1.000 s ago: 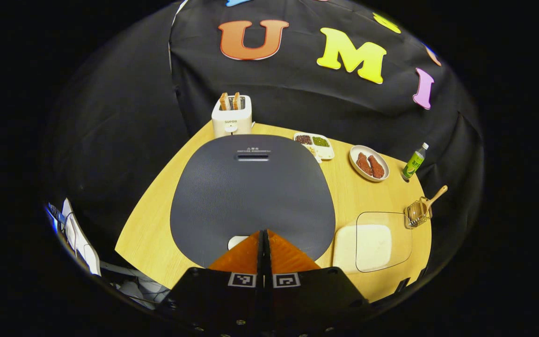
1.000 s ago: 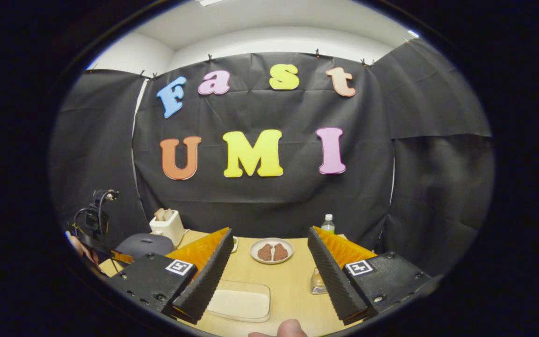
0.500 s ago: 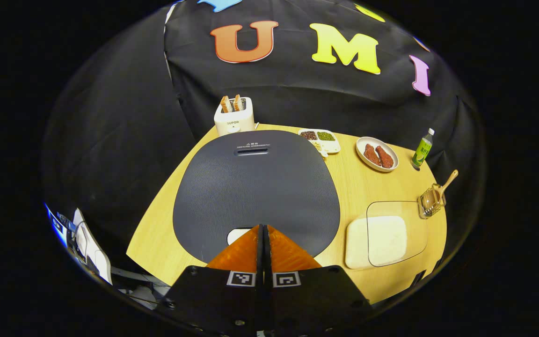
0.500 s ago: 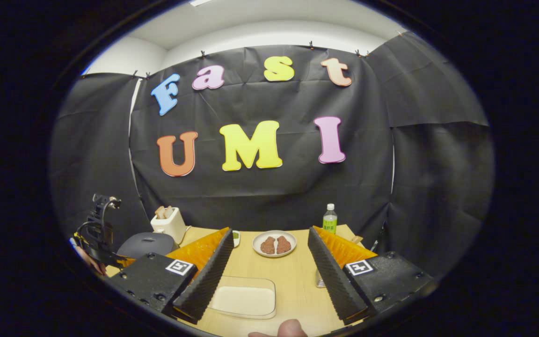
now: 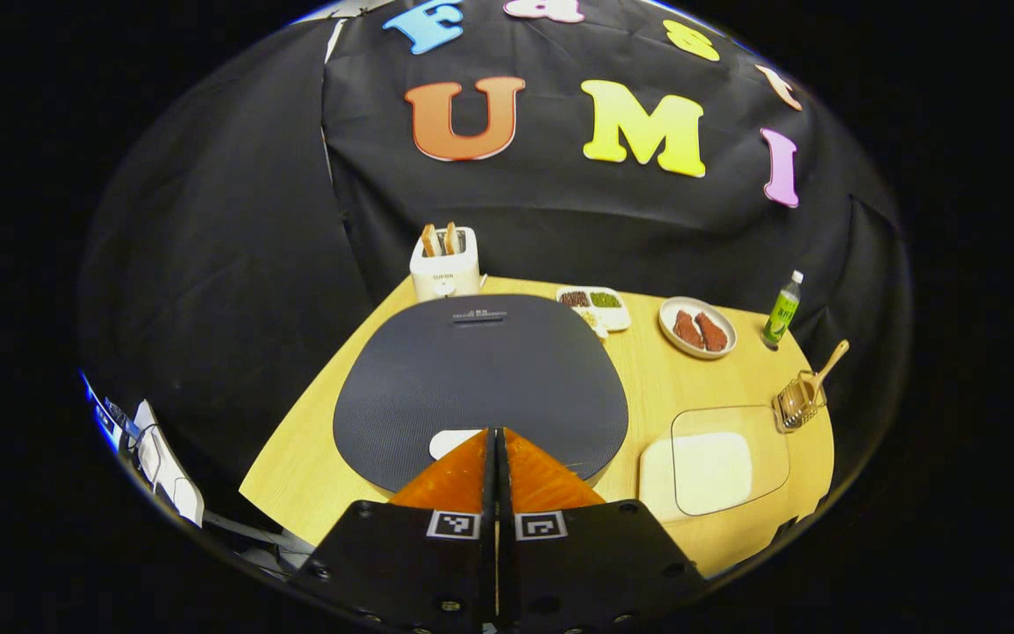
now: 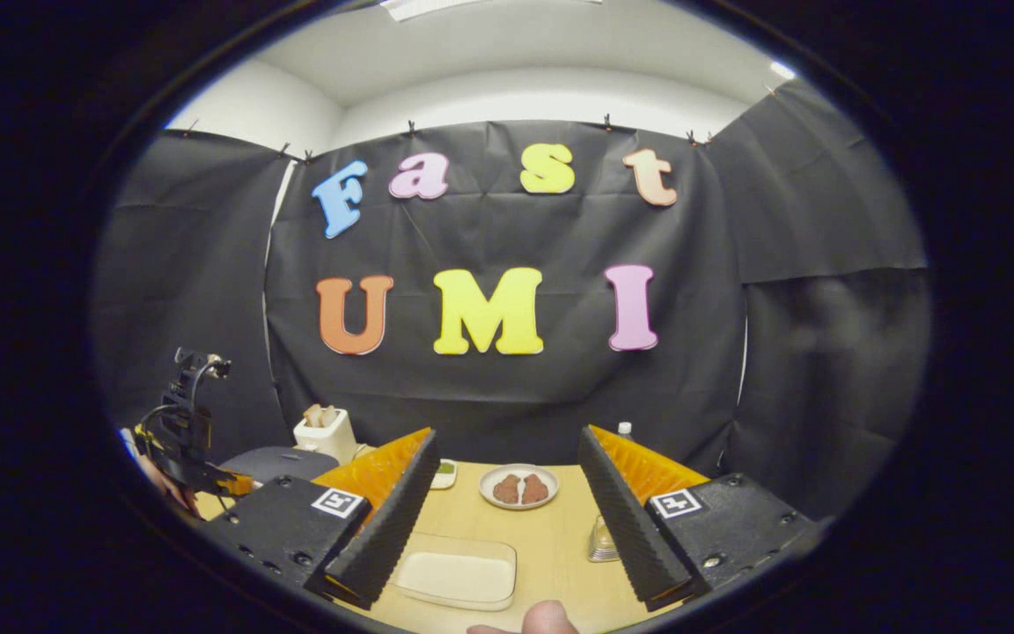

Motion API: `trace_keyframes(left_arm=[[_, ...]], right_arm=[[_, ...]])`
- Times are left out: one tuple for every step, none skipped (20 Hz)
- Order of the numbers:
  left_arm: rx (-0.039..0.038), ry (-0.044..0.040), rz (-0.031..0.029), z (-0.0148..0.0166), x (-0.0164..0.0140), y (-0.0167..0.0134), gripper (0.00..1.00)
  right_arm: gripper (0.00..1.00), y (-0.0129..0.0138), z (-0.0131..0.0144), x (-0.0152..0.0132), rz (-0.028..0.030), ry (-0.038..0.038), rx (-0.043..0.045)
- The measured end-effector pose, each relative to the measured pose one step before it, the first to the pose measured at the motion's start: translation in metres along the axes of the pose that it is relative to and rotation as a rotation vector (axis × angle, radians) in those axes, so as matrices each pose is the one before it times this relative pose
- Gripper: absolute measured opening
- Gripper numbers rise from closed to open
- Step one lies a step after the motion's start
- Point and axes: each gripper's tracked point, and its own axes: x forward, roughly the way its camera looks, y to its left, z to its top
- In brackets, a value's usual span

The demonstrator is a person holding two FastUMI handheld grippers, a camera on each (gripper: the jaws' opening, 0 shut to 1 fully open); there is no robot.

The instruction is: Close the left gripper, press the button to open the rice cooker; take a wooden spoon from the chopstick holder with the right hand, scoop a spoonful of rice and pour it into the rice cooker, then put the wooden spoon back into the chopstick holder.

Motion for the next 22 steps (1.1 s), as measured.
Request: trace_keyframes(left_arm=[[-0.00492,-0.04642,0.00111,0.01182,-0.00418,-0.00044,0.01],[-0.00416,-0.03410,-0.00137,0.01032,-0.00525,-0.00019,0.01],[-0.00361,-0.04174,-0.00979,0.01381,-0.00632,-0.00231,0.01],[-0.00293,-0.03456,-0.00586,0.01108,-0.00196,0.00009,0.00],[-0.00347,-0.04340,-0.01155,0.01399,-0.00404,0.00078,0.11],[-0.00340,-0.03860,-0.00798,0.01326,0.00096,-0.00045,0.13],[-0.00261,-0.02986,-0.00547,0.01042,0.00022,0.00104,0.21],[-0.00381,-0.03474,-0.00151,0.01339,-0.00018,0.00036,0.26],[-0.00652,-0.02980,-0.00305,0.01271,0.00178,0.00131,0.40],[-0.00058,-0.01689,-0.00158,0.00607,0.00008,0.00018,0.53],[0.00223,-0.02554,-0.00462,0.00817,-0.00711,-0.00032,0.56],[0.00589,-0.02565,-0.00332,0.00874,-0.00354,0.00012,0.59],[0.00527,-0.02846,-0.00657,0.00930,-0.00865,-0.00005,0.59],[0.00798,-0.02577,-0.00109,0.00547,-0.00667,-0.00022,0.71],[0.00496,-0.02002,-0.00620,0.00288,-0.02183,-0.00064,0.81],[0.00821,-0.02933,0.00730,0.00907,0.00564,0.00032,0.90],[0.00702,-0.02530,0.00207,0.00639,-0.00661,0.00071,0.89],[0.00156,-0.01987,0.00283,0.00326,-0.00685,0.00007,0.96],[-0.00219,-0.01491,-0.00109,0.00420,-0.00609,-0.00100,0.96],[-0.00472,-0.00580,-0.00537,0.00247,-0.00558,-0.00071,0.96],[-0.00052,0.00065,-0.00558,-0.00096,-0.00605,-0.00228,0.96],[-0.00053,-0.00055,0.00266,0.00022,-0.00564,0.00062,0.96]], right_arm=[[1.00,0.00315,0.00309,-0.00293,0.00785,-0.00817,0.00099],[1.00,0.00338,0.00074,-0.00217,0.00640,-0.00422,-0.00030],[1.00,0.00200,0.00086,-0.00160,0.00331,-0.00149,-0.00219],[1.00,0.00196,0.00073,-0.00217,0.00437,-0.00202,-0.00355],[1.00,0.00257,0.00160,-0.00163,0.00245,-0.00304,-0.00371],[1.00,0.00201,0.00002,-0.00100,0.00256,0.00018,-0.00293],[1.00,0.00232,0.00130,-0.00224,0.00216,-0.00181,-0.00071],[1.00,0.00170,0.00144,-0.00149,0.00085,-0.00228,-0.00078],[1.00,0.00224,0.00077,-0.00168,0.00185,-0.00142,-0.00247],[1.00,0.00227,0.00088,-0.00123,0.00135,-0.00149,-0.00333],[1.00,0.00201,0.00133,-0.00153,0.00171,-0.00160,-0.00321],[1.00,0.00119,-0.00014,-0.00127,0.00047,0.00032,-0.00389],[1.00,0.00142,0.00079,-0.00107,0.00177,-0.00055,-0.00046],[1.00,0.00236,-0.00016,-0.00137,0.00090,0.00035,-0.00023],[1.00,0.00256,0.00006,-0.00078,0.00064,0.00196,-0.00102],[1.00,0.00238,-0.00086,-0.00108,0.00181,0.00324,-0.00014],[1.00,0.00180,-0.00026,-0.00069,0.00238,0.00310,0.00123],[1.00,0.00157,-0.00117,-0.00038,0.00154,0.00100,-0.00019],[1.00,0.00218,-0.00097,-0.00050,0.00136,0.00387,-0.00338],[1.00,0.00099,-0.00386,-0.00019,0.00051,0.00699,-0.00451],[1.00,0.00041,-0.00282,0.00050,0.00261,0.00981,0.00251],[1.00,-0.00137,-0.00567,-0.00026,-0.00166,0.01608,0.00770]])
